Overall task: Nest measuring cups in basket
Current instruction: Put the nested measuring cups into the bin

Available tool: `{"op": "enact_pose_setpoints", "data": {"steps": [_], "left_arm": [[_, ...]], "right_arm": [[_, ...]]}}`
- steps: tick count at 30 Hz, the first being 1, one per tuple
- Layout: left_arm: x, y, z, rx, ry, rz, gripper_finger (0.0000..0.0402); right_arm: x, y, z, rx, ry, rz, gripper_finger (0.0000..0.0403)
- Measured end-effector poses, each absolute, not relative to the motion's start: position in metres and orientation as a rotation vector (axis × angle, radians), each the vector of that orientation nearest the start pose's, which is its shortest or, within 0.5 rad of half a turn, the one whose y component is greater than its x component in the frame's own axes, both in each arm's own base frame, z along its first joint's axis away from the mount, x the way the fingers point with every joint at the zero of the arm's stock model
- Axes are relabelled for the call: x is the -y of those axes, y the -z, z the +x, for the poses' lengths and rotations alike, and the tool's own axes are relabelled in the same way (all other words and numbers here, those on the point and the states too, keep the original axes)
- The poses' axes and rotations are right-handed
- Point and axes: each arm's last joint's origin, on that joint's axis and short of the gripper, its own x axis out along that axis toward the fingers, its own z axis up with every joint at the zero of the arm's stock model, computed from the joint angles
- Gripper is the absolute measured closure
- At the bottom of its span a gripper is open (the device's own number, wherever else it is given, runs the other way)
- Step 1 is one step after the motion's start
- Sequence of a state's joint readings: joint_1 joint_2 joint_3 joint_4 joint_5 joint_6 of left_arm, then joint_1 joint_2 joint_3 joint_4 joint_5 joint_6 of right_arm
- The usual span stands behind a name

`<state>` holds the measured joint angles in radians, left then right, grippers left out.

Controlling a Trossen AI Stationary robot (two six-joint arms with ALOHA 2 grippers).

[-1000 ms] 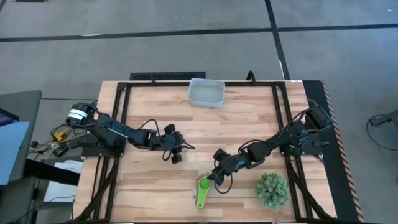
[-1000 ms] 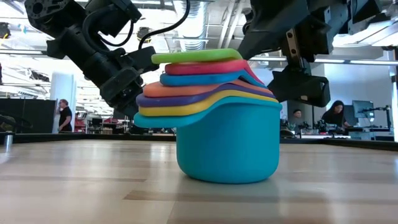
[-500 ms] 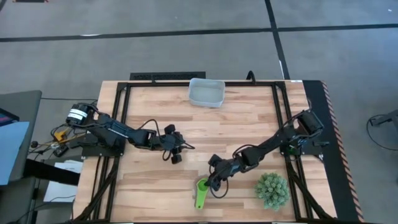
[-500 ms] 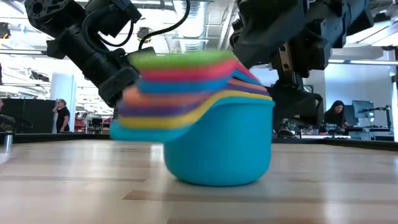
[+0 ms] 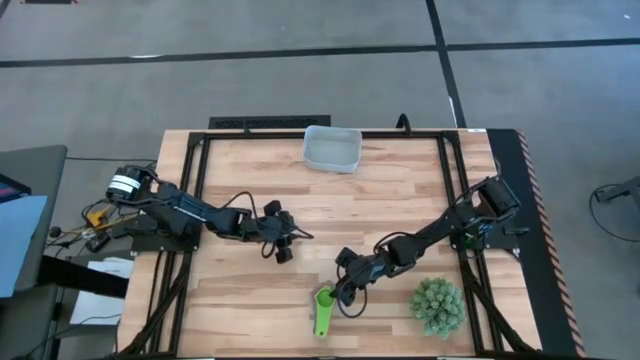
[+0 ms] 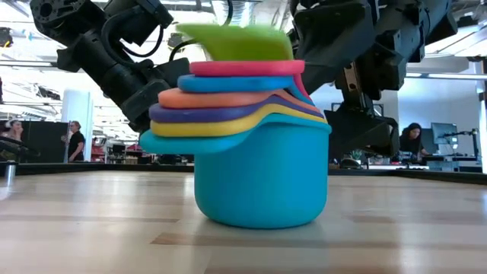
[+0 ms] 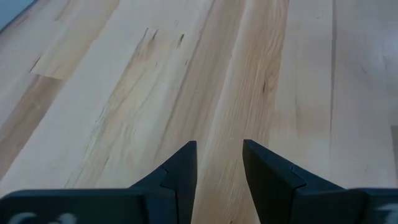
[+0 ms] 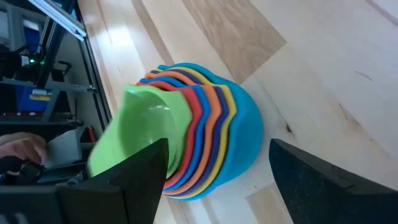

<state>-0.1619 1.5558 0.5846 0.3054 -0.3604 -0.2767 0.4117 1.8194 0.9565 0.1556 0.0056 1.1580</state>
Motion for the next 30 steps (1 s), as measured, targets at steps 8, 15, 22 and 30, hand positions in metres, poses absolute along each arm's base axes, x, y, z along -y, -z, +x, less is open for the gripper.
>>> {"op": "enact_pose_setpoints", "data": {"steps": [8,15,22,30], "left_arm": [[0.053,-0.144,0.274,-0.669,-0.044,-0.133,0.0286],[0.1,-0.146,0.258,-0.759,0.183,-0.162,0.0316],[0.133,-0.144,0.269,-0.651,0.203,-0.205,0.0338],[0.149,-0.126,0.299,-0.696,0.167,-0.176,0.0346]], "right_arm": [[-0.144,-0.149,0.333,-0.833,0.054,0.911,0.01],[-0.145,-0.149,0.332,-0.853,-0.006,0.851,0.0101],[-0.143,-0.155,0.333,-0.832,-0.016,0.851,0.0101],[-0.14,-0.158,0.331,-0.86,0.009,0.927,0.0101]]}}
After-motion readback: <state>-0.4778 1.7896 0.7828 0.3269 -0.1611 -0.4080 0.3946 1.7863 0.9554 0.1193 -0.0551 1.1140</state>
